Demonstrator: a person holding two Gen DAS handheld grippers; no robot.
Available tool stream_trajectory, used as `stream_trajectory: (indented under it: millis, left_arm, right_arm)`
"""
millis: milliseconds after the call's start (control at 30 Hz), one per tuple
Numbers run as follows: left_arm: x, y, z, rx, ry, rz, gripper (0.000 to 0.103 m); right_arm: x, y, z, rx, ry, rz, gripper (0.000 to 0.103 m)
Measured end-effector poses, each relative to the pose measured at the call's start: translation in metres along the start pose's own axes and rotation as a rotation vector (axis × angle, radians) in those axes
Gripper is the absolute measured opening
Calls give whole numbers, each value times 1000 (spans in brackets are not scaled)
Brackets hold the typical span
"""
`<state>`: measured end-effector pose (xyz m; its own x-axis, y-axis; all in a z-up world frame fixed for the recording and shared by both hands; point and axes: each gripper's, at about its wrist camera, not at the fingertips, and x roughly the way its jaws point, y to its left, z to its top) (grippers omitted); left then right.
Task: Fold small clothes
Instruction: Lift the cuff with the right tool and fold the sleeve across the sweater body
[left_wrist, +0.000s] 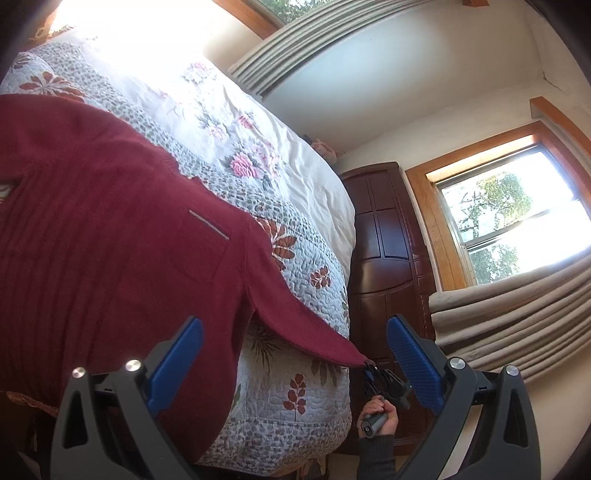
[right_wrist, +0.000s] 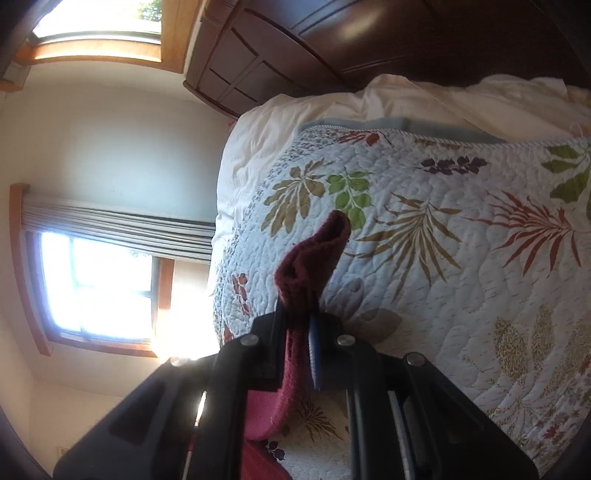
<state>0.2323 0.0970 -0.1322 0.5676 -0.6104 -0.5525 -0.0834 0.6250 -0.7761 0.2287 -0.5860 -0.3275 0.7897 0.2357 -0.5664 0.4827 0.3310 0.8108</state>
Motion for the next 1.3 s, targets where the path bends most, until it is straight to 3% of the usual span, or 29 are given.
stream_trajectory:
  millis: [133, 333, 700, 1000, 1300]
  left_arm:
    - [-4, 4, 16, 25, -7, -4, 99]
    - [-3, 26, 36, -30, 70, -22, 99]
    - [-34, 74, 67, -76, -1, -102, 99]
    - [-49, 102, 99, -69, -22, -108, 99]
    - [-62, 130, 132, -77, -44, -109, 99]
  right_arm:
    - [-14, 49, -6, -138, -32, -29, 9]
    - [-27, 144, -34, -388, -86, -72, 9]
    - [-20, 290, -120, -753, -138, -123, 9]
    - [18, 358, -211, -947, -85, -115, 9]
    - [96, 383, -328, -1071, 82, -120, 9]
